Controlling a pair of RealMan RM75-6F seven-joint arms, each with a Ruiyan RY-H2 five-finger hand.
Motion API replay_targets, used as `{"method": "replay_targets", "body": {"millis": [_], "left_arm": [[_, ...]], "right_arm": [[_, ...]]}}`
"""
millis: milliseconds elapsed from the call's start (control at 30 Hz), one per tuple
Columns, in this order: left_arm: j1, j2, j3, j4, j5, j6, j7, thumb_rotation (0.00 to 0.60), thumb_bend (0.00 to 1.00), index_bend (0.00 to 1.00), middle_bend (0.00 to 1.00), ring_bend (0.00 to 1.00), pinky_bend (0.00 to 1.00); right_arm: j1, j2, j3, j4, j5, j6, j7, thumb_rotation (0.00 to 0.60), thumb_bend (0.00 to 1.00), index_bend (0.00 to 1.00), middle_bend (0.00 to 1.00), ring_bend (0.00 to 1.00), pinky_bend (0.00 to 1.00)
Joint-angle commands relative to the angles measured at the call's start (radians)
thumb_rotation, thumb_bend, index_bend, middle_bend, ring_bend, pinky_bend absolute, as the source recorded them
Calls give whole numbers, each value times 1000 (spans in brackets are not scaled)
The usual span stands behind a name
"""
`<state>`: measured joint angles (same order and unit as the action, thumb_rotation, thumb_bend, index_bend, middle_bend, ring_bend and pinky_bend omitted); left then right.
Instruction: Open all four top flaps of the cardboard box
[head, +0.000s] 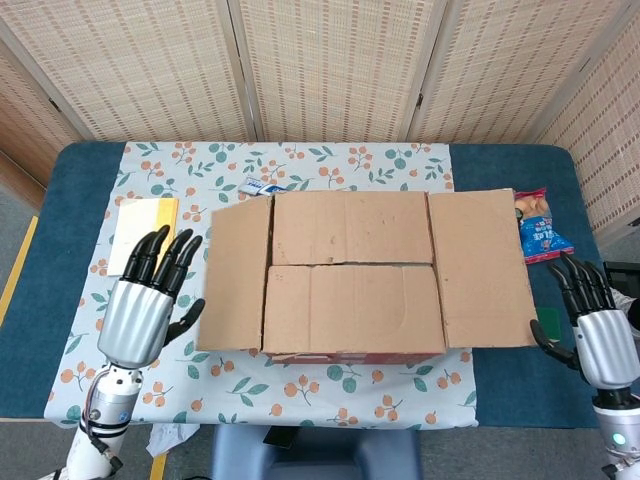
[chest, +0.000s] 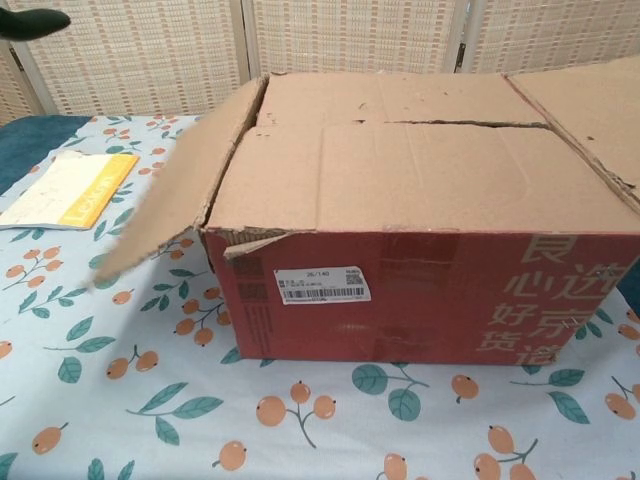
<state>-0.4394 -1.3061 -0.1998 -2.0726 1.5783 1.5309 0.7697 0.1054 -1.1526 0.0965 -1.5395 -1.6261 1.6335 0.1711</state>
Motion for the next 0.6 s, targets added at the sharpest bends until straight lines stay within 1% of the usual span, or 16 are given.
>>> {"method": "replay_targets", "body": {"millis": [33, 100, 133, 167, 200, 267, 400, 533, 600], "left_arm": [[17, 16, 12, 13, 1, 6, -32, 600, 295, 0, 148, 63, 163], [36, 40, 36, 24, 5, 3, -90, 600, 295, 0, 148, 63, 161], [61, 60, 63, 46, -8, 6, -157, 600, 295, 0, 148, 63, 160], [76, 76, 80, 76, -5, 9, -219, 600, 295, 0, 148, 63, 159], [88, 91, 94, 122, -1, 9, -290, 600, 295, 0, 148, 63, 157], [103, 103, 110, 198, -8, 5, -383, 600, 295, 0, 148, 62, 152], [130, 109, 141, 362, -7, -4, -581, 600, 295, 0, 148, 55, 148], [149, 103, 163, 477, 11, -2, -694, 600, 295, 0, 148, 42, 144], [157, 97, 169, 521, 10, -4, -696, 600, 295, 0, 148, 39, 143]], "right_arm": [[1, -1, -1, 0, -1, -1, -2, 600, 408, 0, 0, 0, 0], [2, -2, -3, 1, -4, -4, -10, 600, 409, 0, 0, 0, 0], [8, -6, -5, 4, -17, -5, -14, 600, 409, 0, 0, 0, 0], [13, -11, -4, 8, -24, -7, -17, 600, 409, 0, 0, 0, 0], [21, -15, -3, 8, -31, -11, -16, 600, 409, 0, 0, 0, 0], [36, -13, -3, -1, -42, -28, -18, 600, 408, 0, 0, 0, 0], [90, 10, 9, -49, -57, -99, -75, 600, 408, 0, 0, 0, 0], [159, 24, 42, -106, -17, -206, -160, 600, 408, 0, 0, 0, 0], [200, 22, 62, -130, 18, -273, -203, 600, 408, 0, 0, 0, 0]]}}
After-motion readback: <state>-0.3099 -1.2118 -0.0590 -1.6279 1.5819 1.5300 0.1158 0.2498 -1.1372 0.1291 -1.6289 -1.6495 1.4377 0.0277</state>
